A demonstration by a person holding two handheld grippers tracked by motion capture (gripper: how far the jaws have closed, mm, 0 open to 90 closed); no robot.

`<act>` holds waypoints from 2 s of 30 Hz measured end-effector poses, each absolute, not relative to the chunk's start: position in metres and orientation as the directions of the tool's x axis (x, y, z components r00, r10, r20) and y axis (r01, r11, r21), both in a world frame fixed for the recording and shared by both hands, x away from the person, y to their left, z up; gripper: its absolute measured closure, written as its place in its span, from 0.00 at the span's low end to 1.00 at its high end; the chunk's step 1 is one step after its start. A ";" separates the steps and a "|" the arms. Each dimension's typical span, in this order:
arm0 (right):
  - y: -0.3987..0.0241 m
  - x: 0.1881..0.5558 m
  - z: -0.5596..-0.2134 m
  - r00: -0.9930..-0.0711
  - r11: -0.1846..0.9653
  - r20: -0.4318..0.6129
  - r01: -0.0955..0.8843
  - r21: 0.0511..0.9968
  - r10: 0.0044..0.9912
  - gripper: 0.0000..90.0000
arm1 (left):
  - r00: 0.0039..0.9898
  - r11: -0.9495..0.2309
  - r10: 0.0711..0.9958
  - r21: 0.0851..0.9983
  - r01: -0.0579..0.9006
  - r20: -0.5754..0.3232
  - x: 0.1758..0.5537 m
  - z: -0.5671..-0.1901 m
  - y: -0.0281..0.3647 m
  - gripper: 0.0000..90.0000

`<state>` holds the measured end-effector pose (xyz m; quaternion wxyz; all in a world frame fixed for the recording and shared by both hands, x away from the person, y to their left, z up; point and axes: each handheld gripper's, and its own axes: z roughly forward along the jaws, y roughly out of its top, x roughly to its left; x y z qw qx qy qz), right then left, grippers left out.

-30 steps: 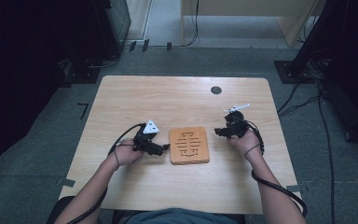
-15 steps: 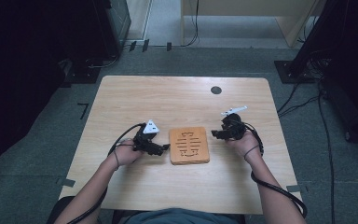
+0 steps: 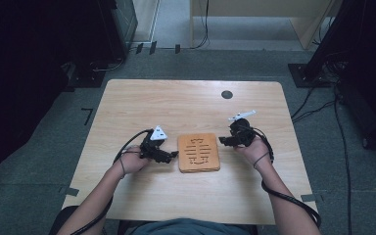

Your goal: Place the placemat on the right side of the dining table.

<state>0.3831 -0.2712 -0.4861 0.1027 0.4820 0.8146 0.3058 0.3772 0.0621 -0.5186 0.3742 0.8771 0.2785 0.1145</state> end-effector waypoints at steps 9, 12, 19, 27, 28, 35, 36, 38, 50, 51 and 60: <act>-0.262 0.381 -0.491 -0.537 0.377 0.128 0.723 0.579 0.834 0.38 | 0.819 -0.565 0.574 0.720 0.402 -0.007 0.377 -0.519 0.062 0.11; -0.260 0.381 -0.491 -0.547 0.388 0.123 0.718 0.578 0.828 0.38 | 0.819 -0.565 0.574 0.720 0.403 -0.008 0.377 -0.519 0.062 0.11; -0.257 0.380 -0.493 -0.558 0.402 0.121 0.716 0.571 0.821 0.38 | 0.819 -0.565 0.574 0.720 0.403 -0.007 0.377 -0.519 0.062 0.11; -0.256 0.380 -0.493 -0.565 0.411 0.118 0.713 0.569 0.817 0.38 | 0.818 -0.562 0.576 0.722 0.404 -0.010 0.377 -0.519 0.062 0.11; -0.256 0.380 -0.493 -0.564 0.411 0.117 0.713 0.569 0.817 0.38 | 0.815 -0.559 0.579 0.722 0.407 -0.011 0.377 -0.519 0.062 0.11; -0.254 0.380 -0.493 -0.569 0.417 0.112 0.709 0.569 0.815 0.38 | 0.807 -0.559 0.591 0.720 0.412 -0.003 0.379 -0.518 0.066 0.11; -0.254 0.380 -0.493 -0.570 0.419 0.110 0.709 0.568 0.814 0.38 | 0.807 -0.560 0.591 0.718 0.414 -0.003 0.379 -0.518 0.067 0.11; -0.253 0.380 -0.493 -0.574 0.423 0.108 0.705 0.569 0.811 0.38 | 0.805 -0.560 0.593 0.718 0.413 0.000 0.378 -0.517 0.067 0.14; -0.248 0.380 -0.493 -0.586 0.437 0.099 0.697 0.568 0.804 0.36 | 0.802 -0.549 0.597 0.731 0.405 0.004 0.377 -0.513 0.069 0.14; -0.248 0.380 -0.493 -0.586 0.437 0.099 0.697 0.568 0.804 0.36 | 0.802 -0.549 0.597 0.731 0.405 0.004 0.377 -0.513 0.070 0.14; -0.243 0.382 -0.493 -0.596 0.445 0.103 0.693 0.568 0.797 0.36 | 0.799 -0.539 0.602 0.735 0.412 -0.006 0.375 -0.511 0.072 0.14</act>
